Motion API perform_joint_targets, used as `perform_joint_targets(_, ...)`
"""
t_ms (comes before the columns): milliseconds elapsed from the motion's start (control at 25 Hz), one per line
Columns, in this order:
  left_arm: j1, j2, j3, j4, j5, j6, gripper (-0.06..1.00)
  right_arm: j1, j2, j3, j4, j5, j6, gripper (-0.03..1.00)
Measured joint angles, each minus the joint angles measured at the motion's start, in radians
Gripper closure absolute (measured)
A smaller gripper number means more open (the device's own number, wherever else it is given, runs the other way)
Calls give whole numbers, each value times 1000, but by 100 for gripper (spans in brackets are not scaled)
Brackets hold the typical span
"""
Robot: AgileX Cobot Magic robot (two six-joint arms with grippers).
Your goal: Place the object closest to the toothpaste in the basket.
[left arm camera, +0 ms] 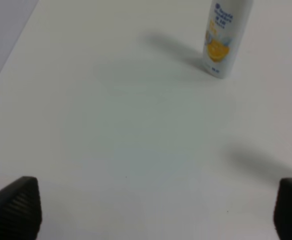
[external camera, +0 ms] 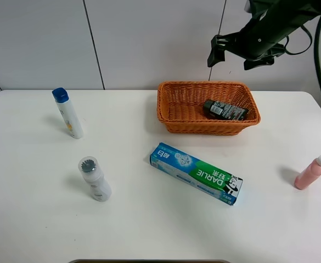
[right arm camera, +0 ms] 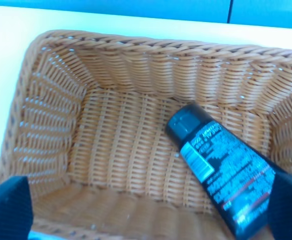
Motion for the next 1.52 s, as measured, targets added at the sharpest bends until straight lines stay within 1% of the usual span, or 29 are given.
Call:
perform_joint_targets(280,0,0,0,0,0,0,0,0,-136,0,-5,83,0,0)
perform_joint_targets(600,0,0,0,-1,0,0,0,0,-310,0,-58,183,0,0)
perform_joint_targets(1120,0,0,0,-1,0,0,0,0,-560,0,-69,308,0,0)
perform_joint_targets(1240,0,0,0,-1,0,0,0,1,-612,0,-70,349,2,0)
perform_joint_targets(1400,0,0,0,-1,0,0,0,2,-687,0,-90,408,4,0)
perform_joint_targets(1520,0,0,0,-1,0,0,0,2,-759,6,-107,429,8,0)
